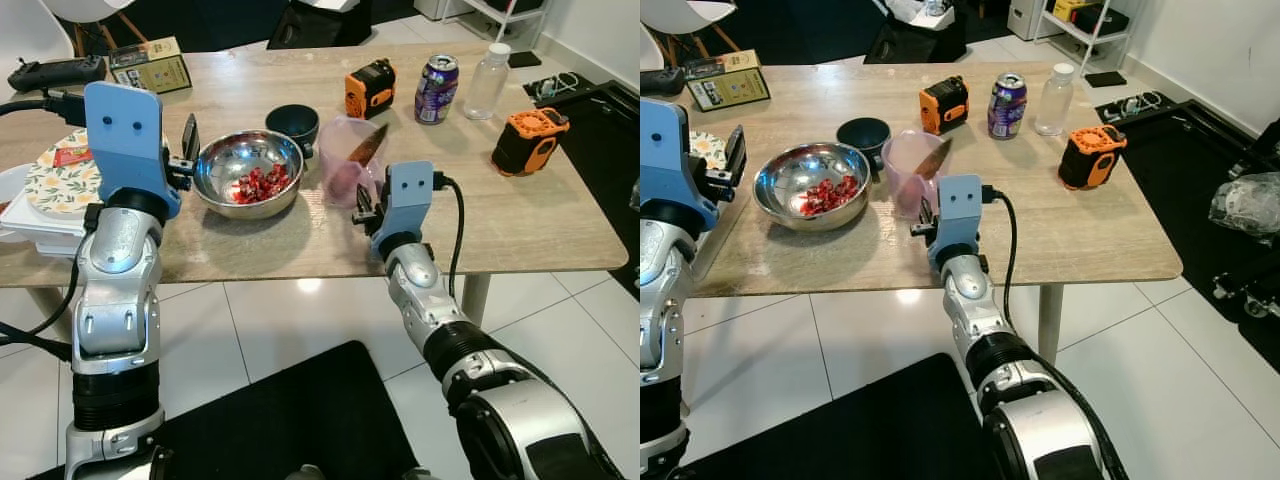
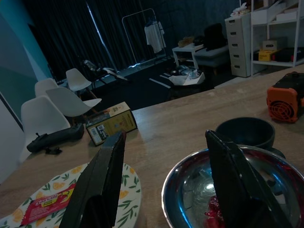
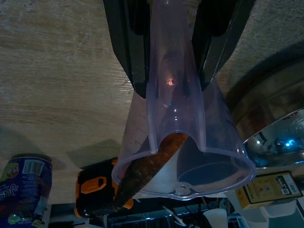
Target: Restocking fridge
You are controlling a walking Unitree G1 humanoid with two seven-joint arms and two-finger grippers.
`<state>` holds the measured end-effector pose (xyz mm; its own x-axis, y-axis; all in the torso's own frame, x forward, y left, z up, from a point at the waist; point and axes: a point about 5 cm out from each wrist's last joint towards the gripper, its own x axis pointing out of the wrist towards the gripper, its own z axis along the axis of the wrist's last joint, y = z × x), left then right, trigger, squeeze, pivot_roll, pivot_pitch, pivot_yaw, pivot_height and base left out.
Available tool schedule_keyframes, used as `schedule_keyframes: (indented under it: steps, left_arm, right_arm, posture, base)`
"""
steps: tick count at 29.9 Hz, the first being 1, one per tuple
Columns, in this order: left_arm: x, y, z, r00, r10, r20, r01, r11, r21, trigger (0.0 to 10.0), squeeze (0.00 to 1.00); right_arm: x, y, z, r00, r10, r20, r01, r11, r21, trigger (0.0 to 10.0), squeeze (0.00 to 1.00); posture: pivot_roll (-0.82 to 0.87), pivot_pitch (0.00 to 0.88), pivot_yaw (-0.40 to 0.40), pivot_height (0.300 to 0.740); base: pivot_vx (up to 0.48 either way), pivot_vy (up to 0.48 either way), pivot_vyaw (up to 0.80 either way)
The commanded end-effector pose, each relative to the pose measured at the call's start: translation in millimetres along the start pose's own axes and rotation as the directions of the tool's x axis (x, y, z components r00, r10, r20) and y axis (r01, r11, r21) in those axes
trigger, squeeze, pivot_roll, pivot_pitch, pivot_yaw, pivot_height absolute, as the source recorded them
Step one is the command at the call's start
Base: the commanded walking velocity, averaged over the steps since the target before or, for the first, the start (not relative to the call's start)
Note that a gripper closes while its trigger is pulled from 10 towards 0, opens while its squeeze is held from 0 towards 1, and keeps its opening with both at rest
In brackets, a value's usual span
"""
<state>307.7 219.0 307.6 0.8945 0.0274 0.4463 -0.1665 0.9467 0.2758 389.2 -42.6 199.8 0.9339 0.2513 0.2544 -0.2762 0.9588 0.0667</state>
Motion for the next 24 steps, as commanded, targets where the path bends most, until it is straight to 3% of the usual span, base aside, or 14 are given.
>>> schedule_keyframes:
  steps: [1, 2, 9, 15, 18, 20, 21, 23, 24]
  left_arm:
    - [-1.4, 2.1, 1, 1.0, 0.004, 0.0, -0.004, 1.0, 0.015, 10.0, 0.0]
    - [-1.2, 1.5, 1, 1.0, 0.004, 0.0, -0.004, 1.0, 0.014, 10.0, 0.0]
    - [0.0, -1.5, 0, 1.0, 0.003, -0.001, -0.003, 1.0, 0.004, 10.0, 0.0]
    - [1.4, -11.2, -3, 1.0, -0.009, -0.001, 0.008, 0.999, -0.034, 10.0, 0.0]
    - [0.1, -21.4, -7, 0.999, -0.035, -0.02, 0.033, 0.995, -0.09, 10.0, 0.0]
    - [-5.2, -39.1, -14, 0.992, -0.109, -0.066, 0.094, 0.975, -0.199, 10.0, 0.0]
    - [-5.2, -39.1, -14, 0.992, -0.109, -0.066, 0.094, 0.975, -0.199, 10.0, 0.0]
    - [-12.4, -55.0, -20, 0.974, -0.207, -0.098, 0.169, 0.939, -0.301, 10.0, 0.0]
    - [-12.4, -55.0, -20, 0.974, -0.207, -0.098, 0.169, 0.939, -0.301, 10.0, 0.0]
  right_arm:
    - [-0.6, 2.5, -2, 1.0, 0.003, -0.003, -0.003, 1.0, 0.012, 0.0, 0.0]
    - [-0.5, 0.8, -2, 1.0, 0.001, -0.002, -0.001, 1.0, 0.003, 10.0, 0.0]
    - [0.6, -9.0, 7, 0.999, 0.005, 0.047, -0.003, 0.999, -0.036, 10.0, 0.0]
    - [2.0, -29.8, 39, 0.977, 0.013, 0.214, 0.015, 0.991, -0.13, 10.0, 0.0]
    - [-1.4, -43.7, 53, 0.96, 0.009, 0.281, 0.039, 0.986, -0.163, 10.0, 0.0]
    - [-10.6, -64.2, 61, 0.947, -0.039, 0.318, 0.08, 0.99, -0.12, 10.0, 0.0]
    - [-10.6, -64.2, 61, 0.947, -0.039, 0.318, 0.08, 0.99, -0.12, 10.0, 0.0]
    - [-24.5, -80.4, 62, 0.94, -0.076, 0.332, 0.112, 0.989, -0.092, 10.0, 0.0]
    - [-24.5, -80.4, 62, 0.94, -0.076, 0.332, 0.112, 0.989, -0.092, 10.0, 0.0]
  posture:
    - [0.19, 0.24, -0.002, 0.74]
    - [0.19, 0.239, -0.002, 0.74]
    - [0.16, 0.23, -0.004, 0.74]
    - [0.14, 0.218, -0.006, 0.74]
    - [0.12, 0.202, -0.006, 0.74]
    - [0.11, 0.193, -0.003, 0.74]
    - [0.11, 0.193, -0.003, 0.74]
    - [0.1, 0.186, -0.001, 0.74]
    - [0.1, 0.186, -0.001, 0.74]
  base:
    - [0.0, 0.0, 0.0]
    - [0.0, 0.0, 0.0]
    - [0.0, 0.0, 0.0]
    - [0.0, 0.0, 0.0]
    - [0.0, 0.0, 0.0]
    - [0.0, 0.0, 0.0]
    - [0.0, 0.0, 0.0]
    - [0.0, 0.0, 0.0]
    - [0.0, 0.0, 0.0]
